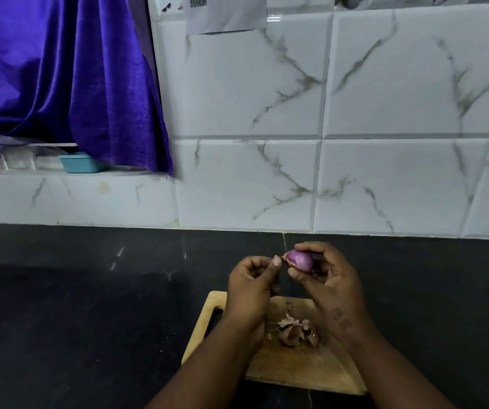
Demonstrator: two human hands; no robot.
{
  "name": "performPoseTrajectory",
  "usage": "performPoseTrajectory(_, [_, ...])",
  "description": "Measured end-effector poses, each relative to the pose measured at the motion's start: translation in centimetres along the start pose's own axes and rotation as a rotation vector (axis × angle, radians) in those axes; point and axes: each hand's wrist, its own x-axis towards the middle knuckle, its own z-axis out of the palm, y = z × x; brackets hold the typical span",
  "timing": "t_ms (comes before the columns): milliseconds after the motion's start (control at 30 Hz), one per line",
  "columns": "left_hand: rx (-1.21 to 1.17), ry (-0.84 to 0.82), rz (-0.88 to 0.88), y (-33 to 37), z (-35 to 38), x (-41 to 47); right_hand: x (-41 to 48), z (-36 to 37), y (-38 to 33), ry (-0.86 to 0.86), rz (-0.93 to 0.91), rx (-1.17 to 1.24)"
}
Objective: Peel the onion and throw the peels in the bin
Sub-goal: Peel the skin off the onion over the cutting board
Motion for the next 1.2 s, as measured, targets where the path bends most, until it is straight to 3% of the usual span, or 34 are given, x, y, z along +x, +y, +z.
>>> performPoseTrajectory(133, [-0.084,-0.08,-0.03,-0.1,0.1,-0.3,0.2,0.1,0.1,-0.001,-0.094,-0.029])
performPoseTrajectory(633, [-0.172,0.05,-0.045,0.6,0.2,-0.3,-0.1,0.2,0.2,-0.099,-0.221,-0.367])
performPoseTrajectory(800, [-0.209,0.038,-0.064,0.7,0.4,-0.5,0.0,-0.1,0.1,-0.082,-0.218,-0.326])
performPoseTrajectory(1200, [-0.025,0.153,0.079,0.4,0.5,-0.6,-0.1,0.4,-0.4,-0.121,-0.31,-0.447])
